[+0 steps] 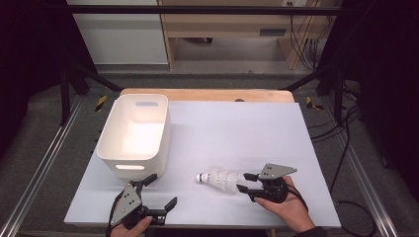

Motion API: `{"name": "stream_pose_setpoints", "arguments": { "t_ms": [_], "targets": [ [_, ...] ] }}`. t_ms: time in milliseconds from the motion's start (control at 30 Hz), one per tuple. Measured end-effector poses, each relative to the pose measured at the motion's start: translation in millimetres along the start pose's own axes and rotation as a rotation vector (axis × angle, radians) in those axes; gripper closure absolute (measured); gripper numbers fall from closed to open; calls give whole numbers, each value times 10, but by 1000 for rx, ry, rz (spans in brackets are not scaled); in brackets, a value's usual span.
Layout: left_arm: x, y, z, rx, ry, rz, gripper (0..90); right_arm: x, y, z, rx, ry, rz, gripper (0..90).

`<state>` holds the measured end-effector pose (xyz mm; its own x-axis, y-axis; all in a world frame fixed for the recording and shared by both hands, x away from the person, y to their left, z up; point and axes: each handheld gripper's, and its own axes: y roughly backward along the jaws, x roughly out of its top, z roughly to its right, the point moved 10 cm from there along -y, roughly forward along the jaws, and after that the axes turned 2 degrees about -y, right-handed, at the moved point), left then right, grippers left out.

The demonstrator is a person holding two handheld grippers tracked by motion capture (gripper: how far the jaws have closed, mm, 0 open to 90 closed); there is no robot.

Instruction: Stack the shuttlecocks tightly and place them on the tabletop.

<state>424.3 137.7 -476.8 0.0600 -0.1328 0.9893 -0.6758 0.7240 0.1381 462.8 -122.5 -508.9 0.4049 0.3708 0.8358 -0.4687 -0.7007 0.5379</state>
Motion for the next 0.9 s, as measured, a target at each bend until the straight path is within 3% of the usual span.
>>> {"name": "stream_pose_setpoints", "arguments": {
  "t_ms": [200, 333, 433, 700, 800, 900],
  "targets": [
    [-50, -40, 17, -8, -19, -35, 30, 46, 177, 129, -74, -25, 102, 269],
    [-76, -107, 105, -35, -36, -60, 30, 31, 259, 217, -142, -21, 147, 161],
    [-66, -167, 175, -58, -45, -72, 29, 30, 314, 267, -166, -28, 174, 107],
    [23, -335, 306, -118, -68, -116, 28, 19, 430, 402, -220, -35, 204, 91],
    [61, -436, 334, -140, -69, -130, 28, 31, 474, 460, -247, -61, 226, 97],
    [114, -533, 355, -160, -81, -147, 28, 41, 516, 535, -293, -73, 248, 104]
  ]
}}
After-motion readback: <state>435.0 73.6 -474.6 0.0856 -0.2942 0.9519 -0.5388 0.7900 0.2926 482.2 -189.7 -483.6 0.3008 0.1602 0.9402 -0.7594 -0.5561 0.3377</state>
